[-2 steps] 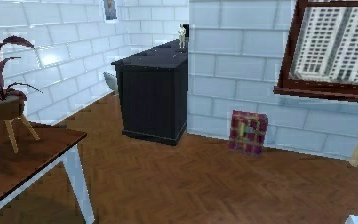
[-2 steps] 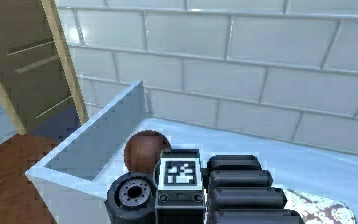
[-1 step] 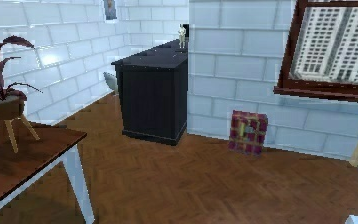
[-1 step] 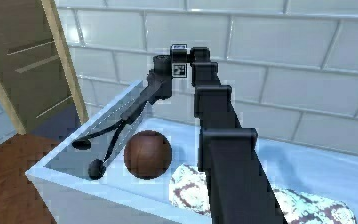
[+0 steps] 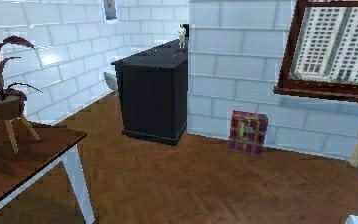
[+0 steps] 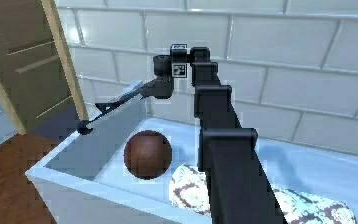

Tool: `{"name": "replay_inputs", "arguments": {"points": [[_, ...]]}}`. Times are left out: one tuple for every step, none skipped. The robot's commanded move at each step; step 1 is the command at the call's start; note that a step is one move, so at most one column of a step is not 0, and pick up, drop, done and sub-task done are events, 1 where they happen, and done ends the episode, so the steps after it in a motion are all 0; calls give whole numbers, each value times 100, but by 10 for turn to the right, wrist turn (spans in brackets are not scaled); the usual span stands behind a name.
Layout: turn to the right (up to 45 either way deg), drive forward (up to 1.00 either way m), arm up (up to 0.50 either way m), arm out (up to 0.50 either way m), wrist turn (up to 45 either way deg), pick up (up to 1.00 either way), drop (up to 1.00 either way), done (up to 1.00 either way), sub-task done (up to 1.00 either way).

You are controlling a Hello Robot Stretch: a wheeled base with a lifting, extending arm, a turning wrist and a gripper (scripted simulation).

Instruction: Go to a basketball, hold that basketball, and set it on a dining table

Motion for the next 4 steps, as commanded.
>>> {"name": "replay_inputs", "arguments": {"points": [[0, 0, 0, 0, 450, 0, 0, 0, 0], [0, 0, 0, 0, 60, 0, 0, 0, 0], [0, 0, -6, 0, 0, 0, 0, 0, 0], [0, 0, -32, 0, 0, 0, 0, 0, 0]]}}
